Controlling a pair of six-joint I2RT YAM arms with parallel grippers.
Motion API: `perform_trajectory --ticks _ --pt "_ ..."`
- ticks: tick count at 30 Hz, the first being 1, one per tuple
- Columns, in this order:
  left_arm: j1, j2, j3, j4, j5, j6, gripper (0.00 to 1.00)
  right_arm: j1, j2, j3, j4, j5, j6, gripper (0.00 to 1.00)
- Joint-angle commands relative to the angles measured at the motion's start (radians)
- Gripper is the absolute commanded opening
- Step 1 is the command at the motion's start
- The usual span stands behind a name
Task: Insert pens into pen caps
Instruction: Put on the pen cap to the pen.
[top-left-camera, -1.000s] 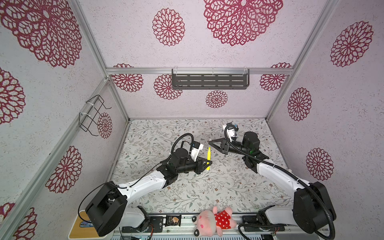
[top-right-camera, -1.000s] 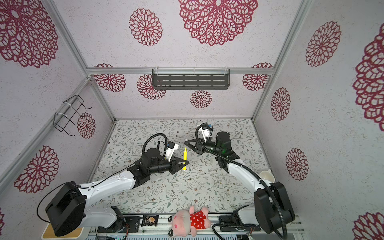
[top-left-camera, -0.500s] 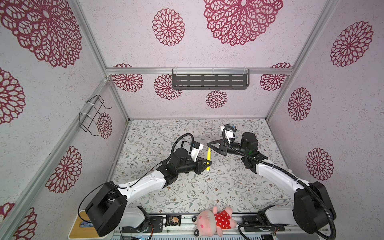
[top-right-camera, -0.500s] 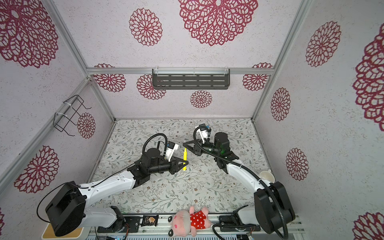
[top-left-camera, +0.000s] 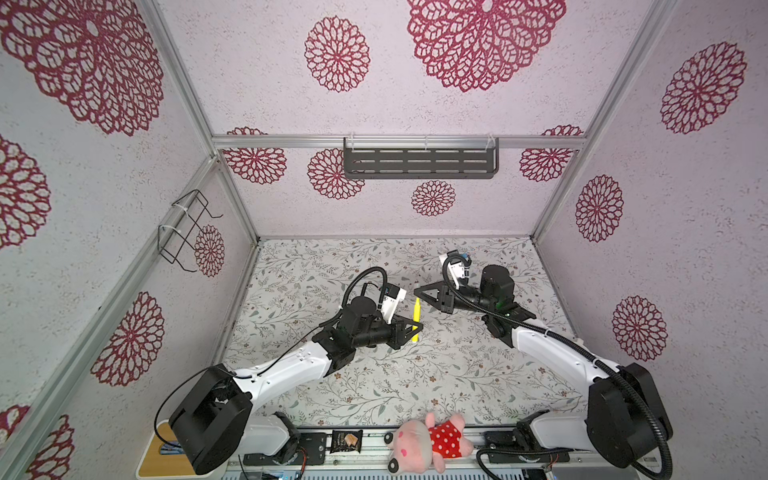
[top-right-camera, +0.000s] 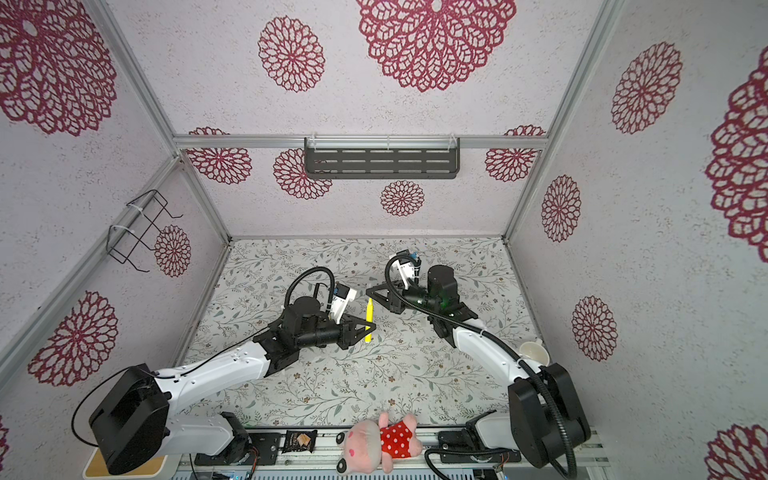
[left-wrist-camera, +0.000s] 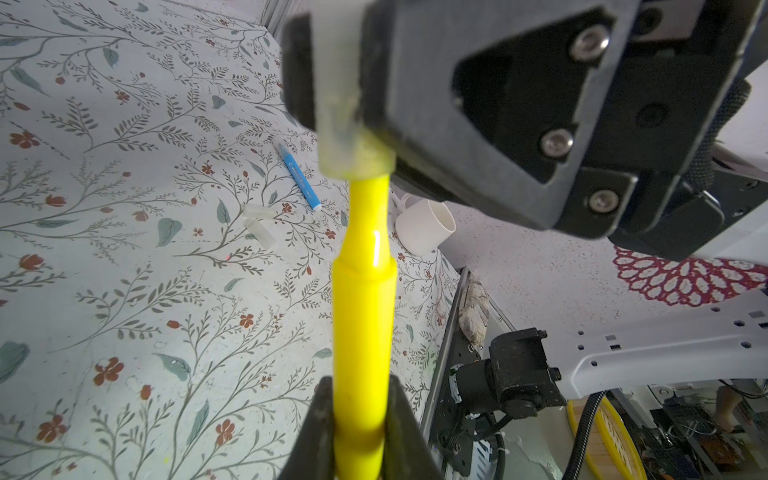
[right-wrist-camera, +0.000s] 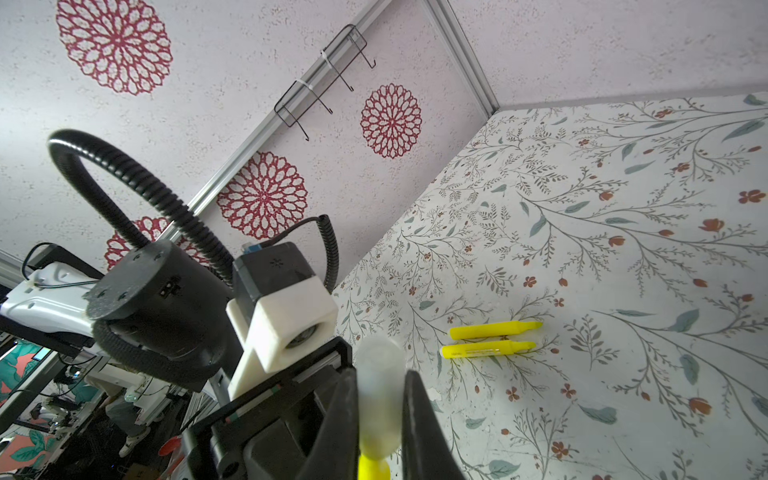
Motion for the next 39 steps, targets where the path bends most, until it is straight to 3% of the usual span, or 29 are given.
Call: perform_trajectory --ticks 1,13,21,39 --pt "-0.007 -0.024 0.019 0.025 -0.007 0.012 0.00 0.010 -0.047 0.016 -0.015 -0.015 -0.049 0.00" --pt "0.004 -0.036 0.008 0.039 -0.004 0.013 0.00 0.014 -0.066 -0.010 0.003 -0.064 -0.053 0.00" --pt "0.006 -0.030 0.024 0.059 0.025 0.000 0.00 0.023 -0.038 -0.049 0.164 -0.106 0.035 0.00" --pt "0.066 -0.089 0.001 0.154 0.088 -0.048 0.00 0.032 -0.043 -0.068 0.118 -0.173 -0.038 0.00"
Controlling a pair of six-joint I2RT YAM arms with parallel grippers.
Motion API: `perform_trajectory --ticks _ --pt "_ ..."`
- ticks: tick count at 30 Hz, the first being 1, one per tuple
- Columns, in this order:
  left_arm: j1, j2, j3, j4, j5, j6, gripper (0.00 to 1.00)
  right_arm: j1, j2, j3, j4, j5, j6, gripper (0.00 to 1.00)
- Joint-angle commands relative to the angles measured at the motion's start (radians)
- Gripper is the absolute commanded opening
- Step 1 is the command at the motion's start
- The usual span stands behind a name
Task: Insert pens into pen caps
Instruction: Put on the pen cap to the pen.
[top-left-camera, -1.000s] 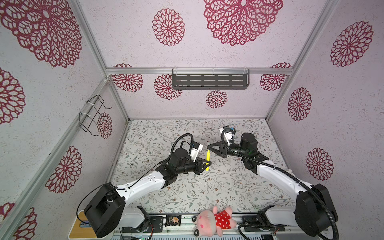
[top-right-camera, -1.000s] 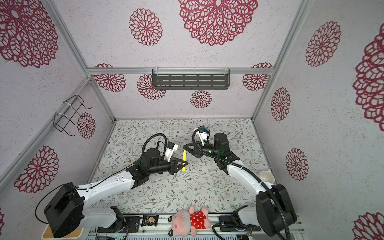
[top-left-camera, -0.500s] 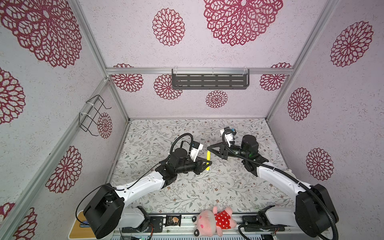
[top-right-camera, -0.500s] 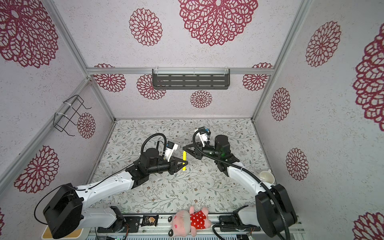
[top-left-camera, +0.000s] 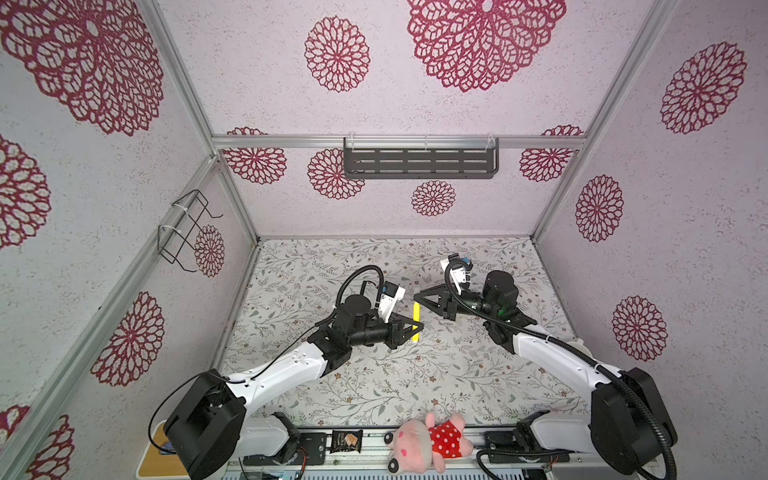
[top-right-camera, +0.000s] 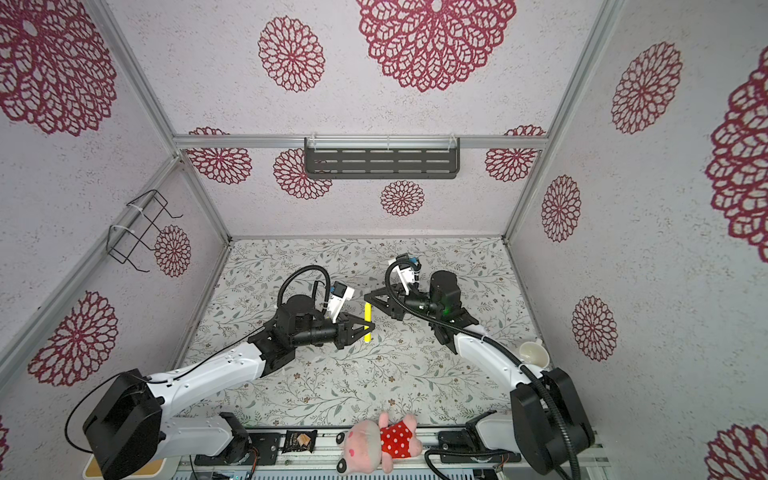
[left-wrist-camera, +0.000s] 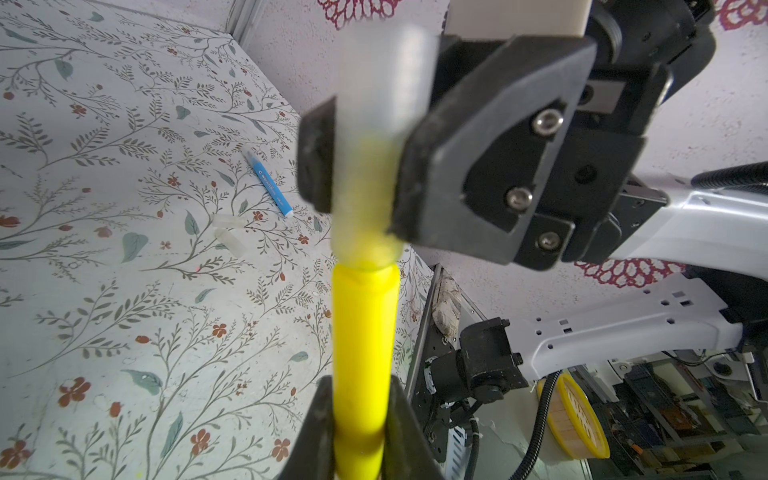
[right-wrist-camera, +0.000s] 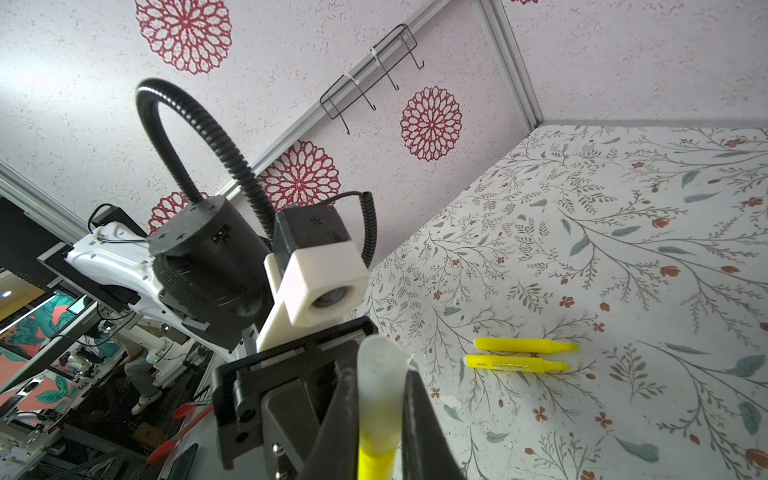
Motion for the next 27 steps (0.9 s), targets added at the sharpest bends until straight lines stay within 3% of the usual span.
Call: perform_trajectory --ticks 1,16,27 --pt "0.033 -0.052 0.007 0.132 0.009 -0.031 0.00 0.018 -0.011 -0.006 -0.014 -0.098 -0.048 0.00" --pt "0.051 -0.088 -0.002 0.232 0.123 -0.102 0.00 0.024 0.002 0.002 0.106 -0.205 0.020 0.00" --pt "0.063 -0.161 -0.003 0.176 0.133 -0.077 0.00 0.034 -0.013 0.077 -0.164 -0.257 -0.151 0.00"
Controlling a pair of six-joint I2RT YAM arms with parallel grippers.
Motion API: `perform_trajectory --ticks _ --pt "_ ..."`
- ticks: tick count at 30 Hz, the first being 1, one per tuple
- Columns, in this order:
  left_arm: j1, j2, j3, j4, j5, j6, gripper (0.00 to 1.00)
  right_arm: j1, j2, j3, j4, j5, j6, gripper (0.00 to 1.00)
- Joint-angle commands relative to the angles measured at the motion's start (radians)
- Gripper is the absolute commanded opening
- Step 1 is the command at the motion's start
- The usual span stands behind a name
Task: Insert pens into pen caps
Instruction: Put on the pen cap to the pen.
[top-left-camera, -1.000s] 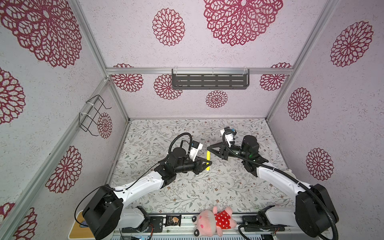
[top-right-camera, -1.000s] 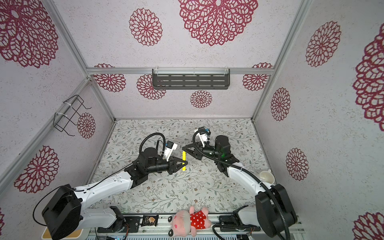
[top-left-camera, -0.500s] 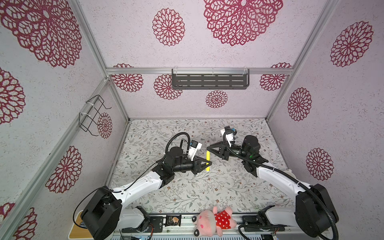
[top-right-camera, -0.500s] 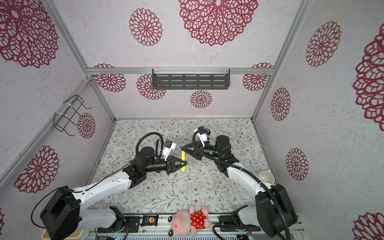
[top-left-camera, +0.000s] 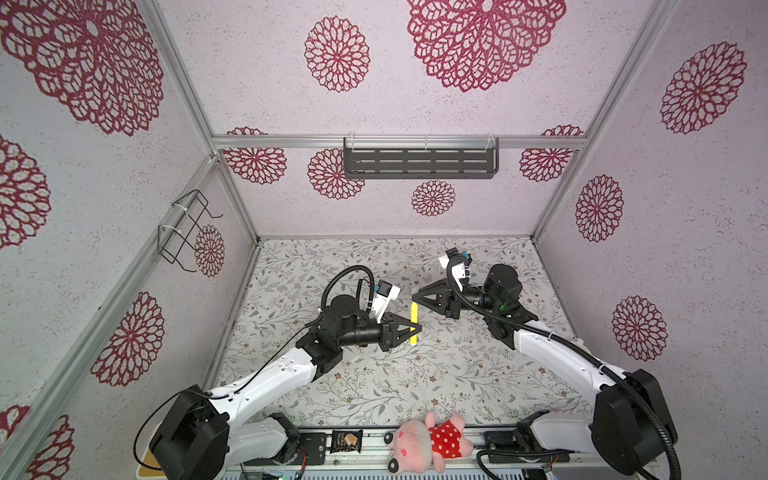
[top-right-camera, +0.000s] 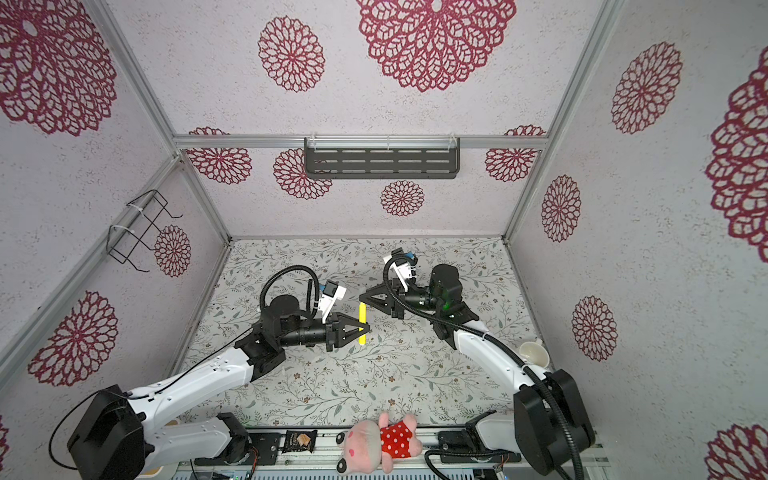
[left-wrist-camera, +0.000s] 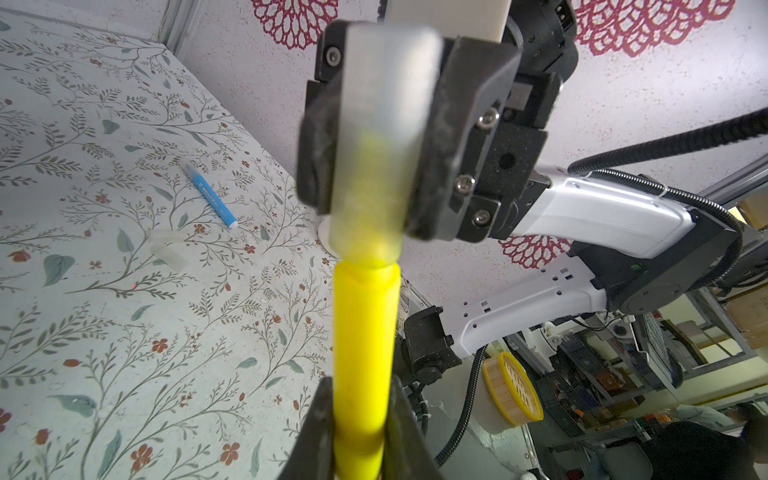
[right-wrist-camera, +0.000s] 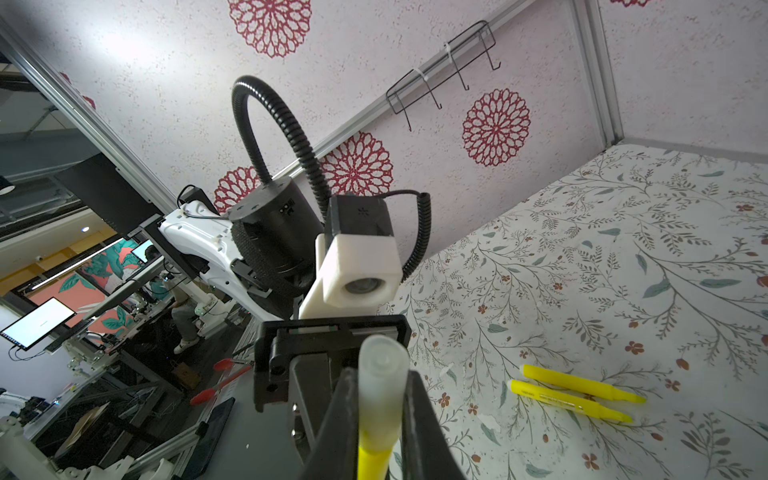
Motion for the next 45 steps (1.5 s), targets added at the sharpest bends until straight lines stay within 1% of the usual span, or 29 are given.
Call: perform_trajectory --ticks 1,4,8,16,24,27,31,36,39,43,45 --pt "0.032 -0.056 0.027 0.137 -0.004 -0.019 0.00 0.021 -0.014 -0.008 -0.167 -0.107 -0.146 0.00" --pt "0.032 -0.051 0.037 0.164 0.027 -0.035 0.00 0.034 -0.014 0.001 -0.201 -0.105 -0.172 0.00" --pt "0.032 -0.047 0.043 0.222 0.052 -0.075 0.00 0.042 -0.004 0.007 -0.201 -0.102 -0.174 0.00" --pt "0.035 -0.097 0.035 0.231 0.043 -0.076 0.00 0.051 0.013 0.019 -0.210 -0.116 -0.188 0.00" --pt "0.034 -0.106 0.071 0.305 0.060 -0.113 0.00 0.085 0.027 0.018 -0.225 -0.098 -0.206 0.00" --pt "0.035 -0.105 0.087 0.295 0.063 -0.110 0.00 0.092 0.025 0.032 -0.278 -0.088 -0.244 0.00" --pt "0.036 -0.116 0.094 0.291 0.063 -0.112 0.00 0.099 0.019 0.060 -0.398 -0.072 -0.328 0.00" --pt "0.046 -0.148 0.097 0.275 0.055 -0.105 0.00 0.102 0.012 0.062 -0.472 -0.039 -0.376 0.00" --pt "0.045 -0.155 0.122 0.195 0.047 -0.065 0.00 0.103 0.009 0.071 -0.525 -0.002 -0.401 0.00" --pt "0.046 -0.158 0.146 0.076 0.000 -0.005 0.00 0.103 -0.008 0.102 -0.597 0.093 -0.423 0.00" --pt "0.046 -0.162 0.156 0.022 -0.033 0.025 0.00 0.103 -0.013 0.111 -0.624 0.116 -0.427 0.00"
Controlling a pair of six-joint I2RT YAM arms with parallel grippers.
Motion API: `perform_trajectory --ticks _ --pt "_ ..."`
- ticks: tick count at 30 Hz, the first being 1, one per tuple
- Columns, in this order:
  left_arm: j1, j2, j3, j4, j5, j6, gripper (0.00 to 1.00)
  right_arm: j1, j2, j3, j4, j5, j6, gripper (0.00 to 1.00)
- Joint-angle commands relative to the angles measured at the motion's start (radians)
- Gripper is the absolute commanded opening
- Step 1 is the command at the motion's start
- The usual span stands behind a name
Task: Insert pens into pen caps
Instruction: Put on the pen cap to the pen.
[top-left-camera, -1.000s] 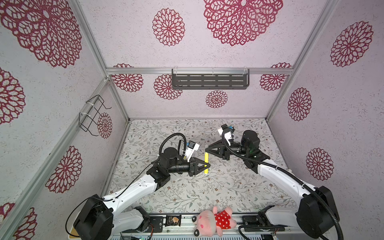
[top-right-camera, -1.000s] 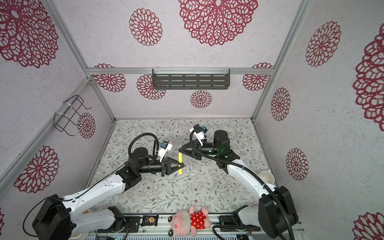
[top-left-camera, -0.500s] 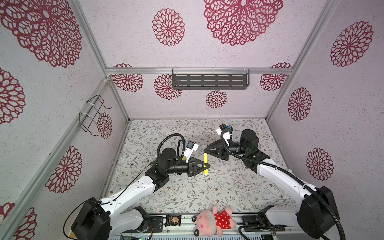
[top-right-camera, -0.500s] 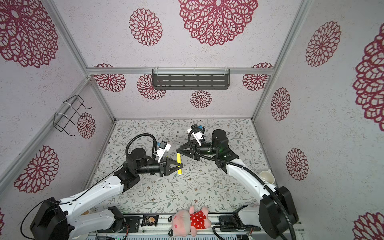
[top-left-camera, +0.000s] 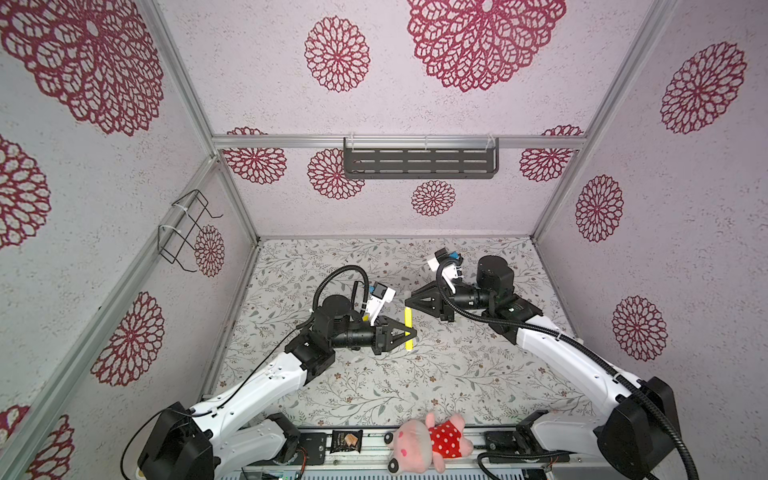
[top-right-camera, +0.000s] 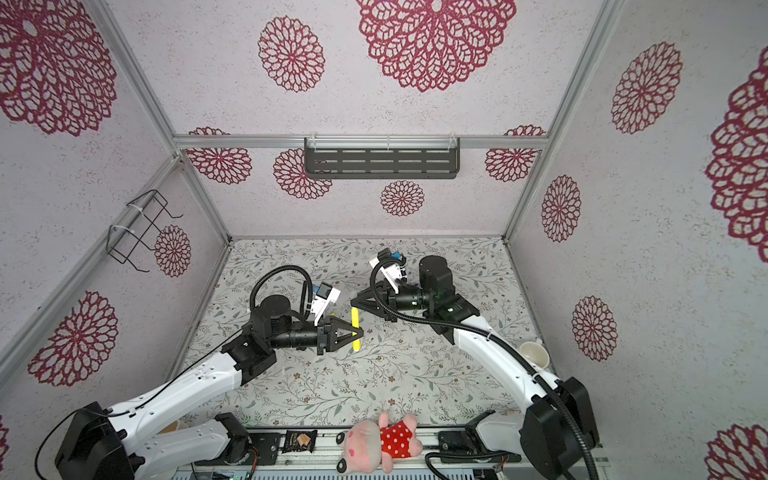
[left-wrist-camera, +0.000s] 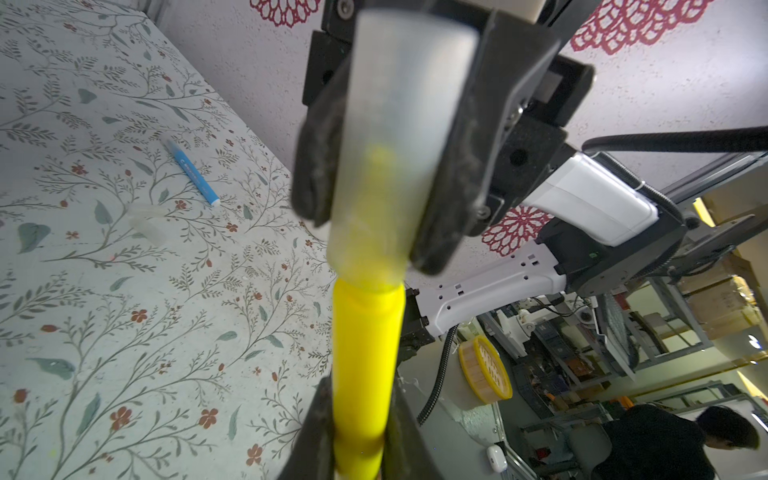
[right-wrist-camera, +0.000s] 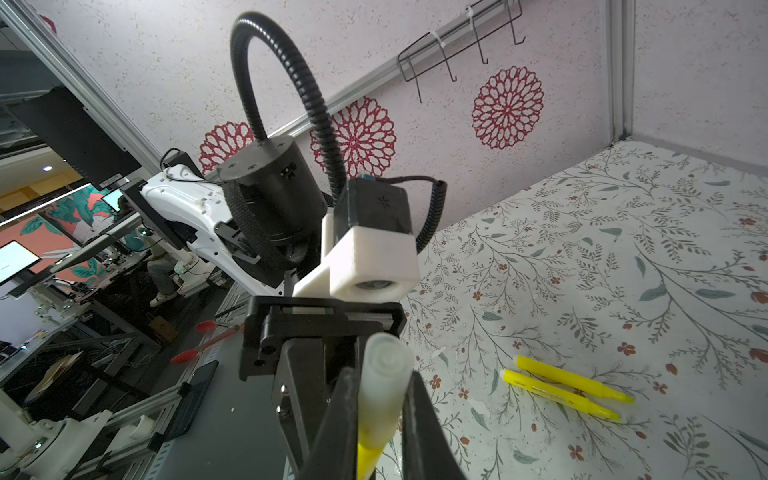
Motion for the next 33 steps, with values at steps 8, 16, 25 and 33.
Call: perform_trajectory --ticks 8,16,25,33 --pt "0.026 -0.085 0.130 0.127 -0.169 0.060 0.00 0.039 -0.045 -0.068 -0.183 0.160 -0.072 0.00" --pt "0.025 -0.077 0.139 0.129 -0.190 0.061 0.00 0.087 -0.092 -0.111 -0.171 0.304 -0.040 0.00" --pt "0.025 -0.086 0.139 0.134 -0.193 0.067 0.00 0.141 -0.111 -0.139 -0.194 0.379 -0.052 0.00" --pt "0.025 -0.100 0.119 0.180 -0.143 0.061 0.00 0.140 -0.101 -0.119 -0.213 0.216 -0.109 0.01"
